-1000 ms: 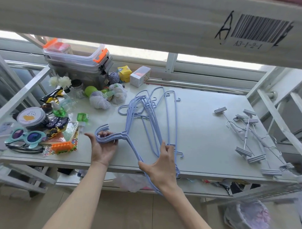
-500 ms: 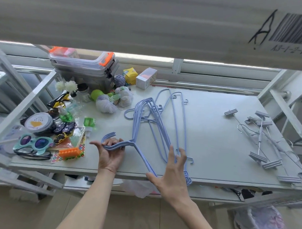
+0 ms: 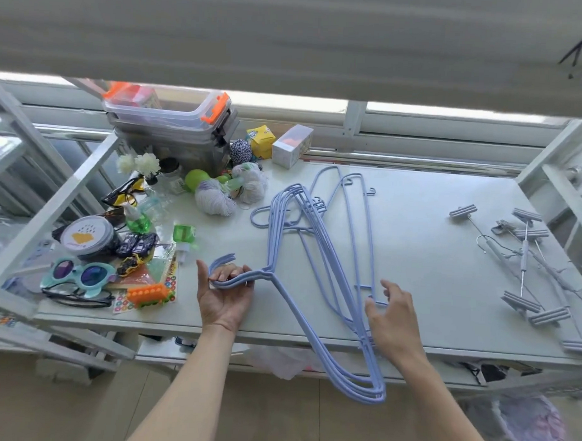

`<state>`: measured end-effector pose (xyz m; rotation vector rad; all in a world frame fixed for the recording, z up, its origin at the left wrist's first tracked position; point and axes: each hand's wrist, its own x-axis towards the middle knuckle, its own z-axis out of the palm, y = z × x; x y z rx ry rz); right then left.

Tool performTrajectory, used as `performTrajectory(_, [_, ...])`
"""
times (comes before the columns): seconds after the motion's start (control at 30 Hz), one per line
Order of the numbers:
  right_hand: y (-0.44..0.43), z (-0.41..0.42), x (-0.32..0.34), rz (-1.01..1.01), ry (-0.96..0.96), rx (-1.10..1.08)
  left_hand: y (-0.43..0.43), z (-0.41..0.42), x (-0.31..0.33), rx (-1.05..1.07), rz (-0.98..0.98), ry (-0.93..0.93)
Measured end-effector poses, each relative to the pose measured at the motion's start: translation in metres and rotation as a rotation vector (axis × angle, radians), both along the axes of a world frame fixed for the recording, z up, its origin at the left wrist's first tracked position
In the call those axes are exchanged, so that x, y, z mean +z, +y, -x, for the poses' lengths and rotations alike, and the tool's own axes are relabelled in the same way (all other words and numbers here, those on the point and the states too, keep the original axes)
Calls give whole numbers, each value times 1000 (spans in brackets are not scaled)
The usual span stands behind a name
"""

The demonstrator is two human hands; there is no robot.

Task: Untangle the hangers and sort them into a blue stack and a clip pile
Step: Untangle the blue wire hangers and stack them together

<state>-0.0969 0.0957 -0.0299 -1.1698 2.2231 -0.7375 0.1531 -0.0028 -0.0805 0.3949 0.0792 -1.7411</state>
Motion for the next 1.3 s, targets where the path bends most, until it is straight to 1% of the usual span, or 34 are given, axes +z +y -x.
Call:
performTrajectory(0.13, [-2, 4, -11, -56, 65, 56, 3, 0, 1, 14, 6, 22])
performTrajectory(0.27, [-6, 8, -9, -166, 146, 135, 2, -1, 0, 16, -11, 8])
performTrajectory(0.37, [-11, 11, -6, -234, 182, 181, -6, -1, 3, 25, -110, 30])
performTrajectory(0.5, [-21, 12, -1, -337, 253, 236, -20, 1, 18, 103, -296, -38])
performTrajectory(0.63, [-32, 9, 1, -409, 257, 215, -23, -5, 23, 144, -370, -24])
performTrajectory(0.8, [-37, 1, 3, -466, 268, 188, -22, -20, 29, 169, -380, -36])
performTrajectory(0.97, [-48, -11, 7, -518, 239, 136, -22, -32, 39, 175, -363, -30])
performTrajectory(1.07, [-54, -22, 7, -520, 249, 113, -23, -38, 42, 165, -343, -29])
performTrajectory(1.23, [-58, -31, 14, -492, 172, 78, -23, -48, 51, 179, -332, -42])
performTrajectory(1.3, [-56, -34, 13, -476, 177, 64, -22, -51, 56, 189, -328, -43])
